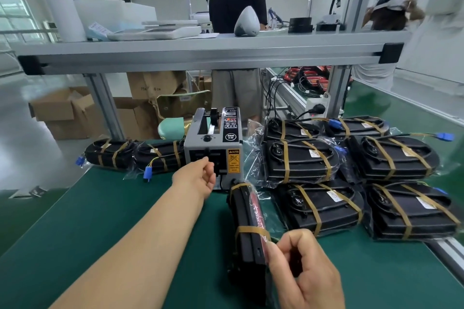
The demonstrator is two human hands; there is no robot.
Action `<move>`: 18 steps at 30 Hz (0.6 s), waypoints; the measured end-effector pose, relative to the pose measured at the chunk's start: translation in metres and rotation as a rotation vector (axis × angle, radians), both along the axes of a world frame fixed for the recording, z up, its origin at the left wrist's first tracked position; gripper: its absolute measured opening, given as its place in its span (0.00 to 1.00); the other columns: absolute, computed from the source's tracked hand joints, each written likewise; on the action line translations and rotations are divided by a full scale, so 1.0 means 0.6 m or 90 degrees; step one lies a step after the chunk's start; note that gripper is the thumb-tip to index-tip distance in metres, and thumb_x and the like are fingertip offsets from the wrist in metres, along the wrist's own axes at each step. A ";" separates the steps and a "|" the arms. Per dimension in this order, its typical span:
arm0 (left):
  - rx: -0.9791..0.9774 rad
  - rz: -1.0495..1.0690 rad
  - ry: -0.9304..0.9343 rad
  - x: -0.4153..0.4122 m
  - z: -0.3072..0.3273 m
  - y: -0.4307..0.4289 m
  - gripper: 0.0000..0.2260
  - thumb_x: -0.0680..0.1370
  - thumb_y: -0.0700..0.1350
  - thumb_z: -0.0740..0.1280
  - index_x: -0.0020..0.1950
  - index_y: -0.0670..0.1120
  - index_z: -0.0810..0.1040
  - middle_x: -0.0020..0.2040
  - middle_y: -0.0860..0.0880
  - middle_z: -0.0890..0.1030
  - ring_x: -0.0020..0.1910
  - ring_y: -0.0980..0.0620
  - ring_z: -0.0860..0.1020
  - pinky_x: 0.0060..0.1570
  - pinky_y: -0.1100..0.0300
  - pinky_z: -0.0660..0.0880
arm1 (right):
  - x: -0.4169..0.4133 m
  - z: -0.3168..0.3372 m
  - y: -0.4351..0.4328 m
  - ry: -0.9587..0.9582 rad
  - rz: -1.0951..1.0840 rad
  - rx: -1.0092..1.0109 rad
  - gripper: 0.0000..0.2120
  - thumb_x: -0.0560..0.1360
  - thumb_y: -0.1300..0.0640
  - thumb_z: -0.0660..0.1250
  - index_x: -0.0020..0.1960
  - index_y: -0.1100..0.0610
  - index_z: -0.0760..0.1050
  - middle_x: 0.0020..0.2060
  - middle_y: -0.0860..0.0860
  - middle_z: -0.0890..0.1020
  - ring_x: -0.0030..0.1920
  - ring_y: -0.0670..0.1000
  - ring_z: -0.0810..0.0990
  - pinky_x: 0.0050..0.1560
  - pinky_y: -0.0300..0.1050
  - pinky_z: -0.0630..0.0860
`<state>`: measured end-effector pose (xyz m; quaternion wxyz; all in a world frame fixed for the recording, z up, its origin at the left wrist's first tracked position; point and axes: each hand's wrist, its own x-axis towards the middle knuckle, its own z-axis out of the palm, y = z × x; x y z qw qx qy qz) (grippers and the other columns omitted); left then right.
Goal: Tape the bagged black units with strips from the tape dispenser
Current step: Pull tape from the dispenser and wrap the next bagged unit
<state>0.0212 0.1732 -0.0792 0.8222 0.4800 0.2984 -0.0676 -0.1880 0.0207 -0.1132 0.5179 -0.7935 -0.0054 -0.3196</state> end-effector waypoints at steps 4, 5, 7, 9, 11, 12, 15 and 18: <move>-0.032 0.062 0.006 0.011 0.002 -0.014 0.05 0.80 0.42 0.67 0.54 0.44 0.79 0.33 0.51 0.78 0.29 0.59 0.75 0.26 0.64 0.71 | -0.002 -0.001 0.000 0.010 0.030 0.018 0.14 0.69 0.57 0.76 0.32 0.51 0.72 0.25 0.48 0.72 0.26 0.43 0.71 0.30 0.28 0.67; -0.037 0.081 0.003 0.009 0.002 -0.018 0.05 0.79 0.42 0.67 0.54 0.44 0.78 0.33 0.51 0.77 0.28 0.58 0.74 0.26 0.64 0.70 | -0.002 -0.001 -0.001 0.009 0.031 0.014 0.13 0.69 0.57 0.76 0.33 0.52 0.72 0.26 0.48 0.73 0.26 0.42 0.71 0.30 0.28 0.67; -0.037 0.123 -0.010 0.000 0.006 -0.024 0.02 0.79 0.41 0.67 0.49 0.43 0.78 0.32 0.51 0.76 0.27 0.57 0.73 0.26 0.64 0.70 | -0.001 -0.001 -0.004 0.011 0.034 0.010 0.13 0.69 0.57 0.76 0.33 0.53 0.72 0.26 0.48 0.73 0.26 0.42 0.70 0.30 0.28 0.66; -0.008 0.129 -0.057 -0.025 0.014 -0.024 0.05 0.78 0.39 0.67 0.41 0.43 0.76 0.31 0.51 0.75 0.26 0.57 0.71 0.26 0.65 0.71 | -0.001 -0.001 -0.008 0.019 0.040 0.020 0.15 0.70 0.59 0.77 0.33 0.52 0.72 0.25 0.46 0.72 0.27 0.42 0.70 0.30 0.29 0.66; 0.035 0.056 -0.124 -0.068 0.029 -0.021 0.08 0.77 0.39 0.67 0.38 0.44 0.74 0.29 0.51 0.74 0.25 0.58 0.70 0.25 0.66 0.71 | -0.002 -0.001 -0.011 0.032 0.049 0.046 0.16 0.71 0.59 0.76 0.32 0.48 0.70 0.24 0.45 0.72 0.27 0.43 0.70 0.30 0.30 0.66; 0.060 -0.010 -0.160 -0.096 0.037 -0.017 0.09 0.78 0.40 0.67 0.37 0.45 0.74 0.29 0.52 0.73 0.24 0.58 0.70 0.25 0.67 0.71 | -0.003 0.000 -0.012 0.039 0.059 0.062 0.15 0.71 0.57 0.75 0.33 0.48 0.70 0.24 0.44 0.72 0.27 0.43 0.71 0.30 0.30 0.66; 0.158 -0.246 -0.283 -0.191 0.059 -0.003 0.12 0.77 0.40 0.66 0.34 0.46 0.77 0.30 0.50 0.74 0.25 0.57 0.70 0.27 0.65 0.72 | -0.006 0.004 -0.014 0.053 0.086 0.089 0.12 0.73 0.54 0.73 0.36 0.47 0.71 0.24 0.43 0.72 0.28 0.43 0.71 0.31 0.30 0.66; 0.225 -0.389 -0.340 -0.266 0.077 0.004 0.08 0.72 0.43 0.71 0.33 0.49 0.79 0.32 0.49 0.75 0.28 0.55 0.70 0.31 0.65 0.72 | -0.009 0.007 -0.015 0.060 0.098 0.088 0.11 0.74 0.53 0.72 0.37 0.49 0.71 0.26 0.44 0.72 0.30 0.44 0.71 0.32 0.32 0.66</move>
